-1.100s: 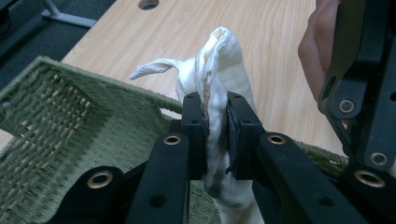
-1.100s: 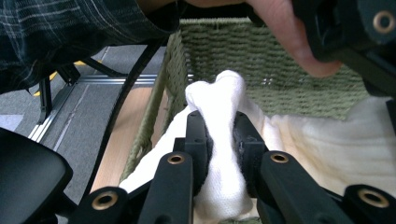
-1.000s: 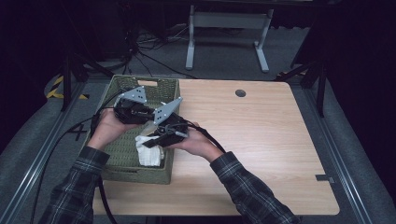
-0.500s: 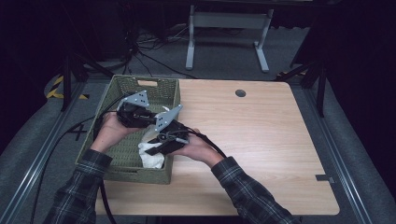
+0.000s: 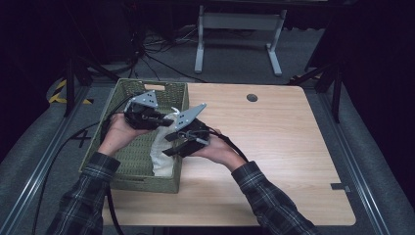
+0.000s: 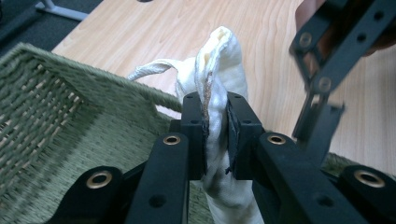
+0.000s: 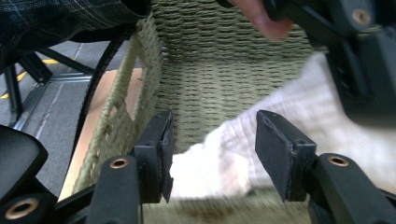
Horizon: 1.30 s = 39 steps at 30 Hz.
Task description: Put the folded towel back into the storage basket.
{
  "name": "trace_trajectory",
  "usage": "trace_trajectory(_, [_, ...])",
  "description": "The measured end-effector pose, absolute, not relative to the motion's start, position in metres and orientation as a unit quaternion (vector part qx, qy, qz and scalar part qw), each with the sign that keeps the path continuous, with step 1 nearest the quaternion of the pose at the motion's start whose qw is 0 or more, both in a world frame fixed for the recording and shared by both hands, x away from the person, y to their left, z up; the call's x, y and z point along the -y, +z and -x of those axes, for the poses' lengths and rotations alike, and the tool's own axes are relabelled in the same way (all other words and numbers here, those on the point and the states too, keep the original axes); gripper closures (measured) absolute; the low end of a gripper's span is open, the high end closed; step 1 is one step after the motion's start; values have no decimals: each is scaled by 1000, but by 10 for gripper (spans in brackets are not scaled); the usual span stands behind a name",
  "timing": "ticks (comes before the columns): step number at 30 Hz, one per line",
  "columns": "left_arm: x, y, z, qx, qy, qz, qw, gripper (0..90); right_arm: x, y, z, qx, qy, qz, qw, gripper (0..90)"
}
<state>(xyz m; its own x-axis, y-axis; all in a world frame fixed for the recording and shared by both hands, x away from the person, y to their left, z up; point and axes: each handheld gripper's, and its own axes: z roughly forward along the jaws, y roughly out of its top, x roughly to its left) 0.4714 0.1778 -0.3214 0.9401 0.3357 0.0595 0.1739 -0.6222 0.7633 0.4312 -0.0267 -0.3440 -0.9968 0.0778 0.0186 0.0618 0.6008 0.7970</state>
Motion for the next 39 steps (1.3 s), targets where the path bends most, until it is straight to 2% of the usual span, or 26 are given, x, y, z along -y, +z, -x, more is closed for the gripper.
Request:
trace_trajectory(7, [-172, -315, -490, -151, 114, -895, 403, 797, 57, -336, -435, -892, 447, -57, 29, 439])
trace_trajectory(13, [-172, -324, -504, -178, 121, -896, 389, 778, 82, -338, -436, -894, 440, -71, 41, 424])
trace_trajectory(14, [-172, -326, -506, -188, 128, -895, 384, 746, 86, -338, -436, -894, 440, -73, 42, 423])
trace_trajectory(16, [-173, -328, -510, -198, 138, -893, 379, 618, 94, -340, -436, -894, 439, -79, 45, 419])
trace_trajectory(24, [-171, -324, -509, -234, 144, -876, 397, 421, 128, -341, -439, -890, 440, -103, 55, 403])
trace_trajectory(27, [-170, -322, -507, -238, 142, -871, 406, 388, 135, -342, -440, -891, 438, -108, 55, 395])
trace_trajectory(28, [-169, -322, -506, -240, 138, -868, 412, 350, 139, -343, -440, -892, 435, -110, 55, 390])
trace_trajectory(39, [-142, -322, -488, -252, 103, -858, 436, 242, 173, -350, -445, -894, 426, -127, 60, 362])
